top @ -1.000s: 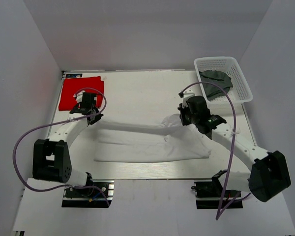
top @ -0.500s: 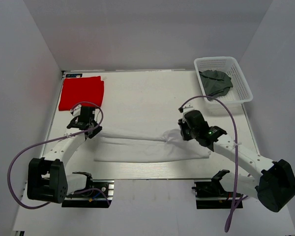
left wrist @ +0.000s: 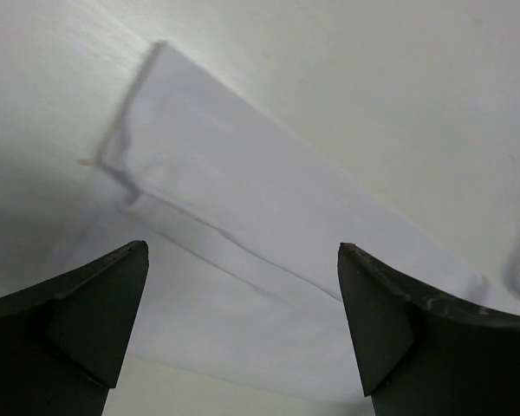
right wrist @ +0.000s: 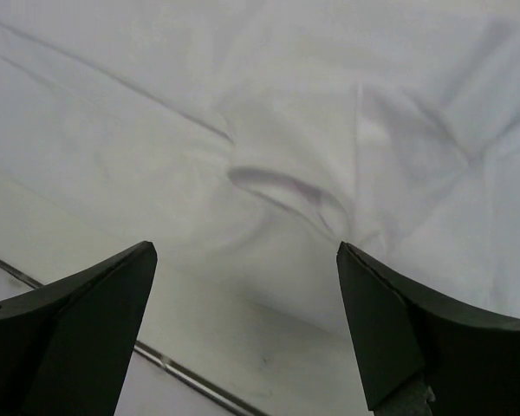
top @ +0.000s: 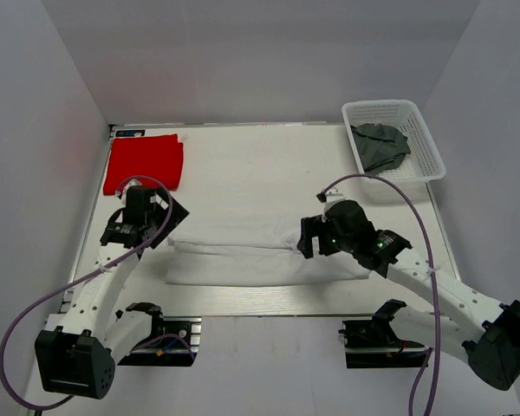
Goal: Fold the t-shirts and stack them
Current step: Fold the other side of the tshirt into a rectangle
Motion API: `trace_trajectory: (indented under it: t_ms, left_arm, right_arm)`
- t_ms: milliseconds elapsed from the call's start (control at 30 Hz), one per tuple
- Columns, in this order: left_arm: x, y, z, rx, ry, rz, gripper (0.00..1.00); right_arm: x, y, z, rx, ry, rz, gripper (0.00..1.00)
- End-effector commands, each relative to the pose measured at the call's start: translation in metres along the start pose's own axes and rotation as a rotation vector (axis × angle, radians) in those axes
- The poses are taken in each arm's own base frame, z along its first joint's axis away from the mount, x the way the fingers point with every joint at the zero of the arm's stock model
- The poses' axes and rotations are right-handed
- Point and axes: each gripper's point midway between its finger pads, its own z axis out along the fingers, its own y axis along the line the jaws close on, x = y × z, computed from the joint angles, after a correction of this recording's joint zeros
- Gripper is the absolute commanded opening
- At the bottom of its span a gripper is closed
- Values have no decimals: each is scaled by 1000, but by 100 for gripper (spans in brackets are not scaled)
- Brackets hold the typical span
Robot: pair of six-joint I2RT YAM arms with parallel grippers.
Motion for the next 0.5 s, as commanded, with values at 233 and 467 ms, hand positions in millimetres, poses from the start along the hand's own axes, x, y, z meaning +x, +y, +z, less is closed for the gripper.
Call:
trace_trajectory:
  t_ms: [233, 467]
  left_arm:
    - [23, -90, 24, 438, 170, 117, 100]
    - [38, -57, 56, 289, 211, 158, 100]
  right_arm:
    - [-84, 10, 43, 24, -281, 60, 90]
    - [-47, 37, 70, -158, -189, 54, 88]
